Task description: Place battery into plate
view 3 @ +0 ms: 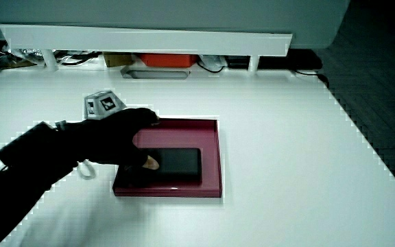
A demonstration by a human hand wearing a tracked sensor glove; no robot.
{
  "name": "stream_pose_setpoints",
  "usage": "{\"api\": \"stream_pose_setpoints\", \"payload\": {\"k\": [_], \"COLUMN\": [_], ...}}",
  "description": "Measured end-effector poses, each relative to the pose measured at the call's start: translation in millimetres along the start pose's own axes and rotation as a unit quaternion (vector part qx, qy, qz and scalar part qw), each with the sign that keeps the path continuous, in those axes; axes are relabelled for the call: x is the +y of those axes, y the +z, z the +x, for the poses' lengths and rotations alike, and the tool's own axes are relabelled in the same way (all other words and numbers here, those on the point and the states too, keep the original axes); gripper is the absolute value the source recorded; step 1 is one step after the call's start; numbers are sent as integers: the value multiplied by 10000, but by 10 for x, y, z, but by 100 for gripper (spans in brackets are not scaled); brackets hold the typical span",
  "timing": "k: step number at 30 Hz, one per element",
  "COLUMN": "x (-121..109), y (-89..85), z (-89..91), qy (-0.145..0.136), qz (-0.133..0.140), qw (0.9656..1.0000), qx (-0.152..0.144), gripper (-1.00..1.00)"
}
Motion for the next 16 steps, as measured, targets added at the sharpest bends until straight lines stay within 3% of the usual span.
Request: {"api": "stream_pose_setpoints", "payload": {"k": [1,2,3,4,5,6,8,10,11,12,15,16], "x": [-76,-138,-207,-264,-324,-379,-488,-589,-637,-705,-842,-896], "y": [139,178,289,331,404,476,524,599,622,721,788,849], "z": [46,8,37,8,20,35,-34,-72,-97,-44,-119,-90], "qy": [-337,-129,-464,-173,-146,-430,-124,-211,-267,-418,-63,97], "qz": [104,144,228,121,71,201,7,48,60,229,180,140], "qw": [9985,9998,9973,9996,9999,9985,9994,9993,9980,9988,9983,9993], "qx": [421,98,512,167,58,272,-313,-290,-577,-58,-545,-343], "gripper": [-100,-100,-100,-100,-100,-100,-100,-100,-100,-100,-100,-100]}}
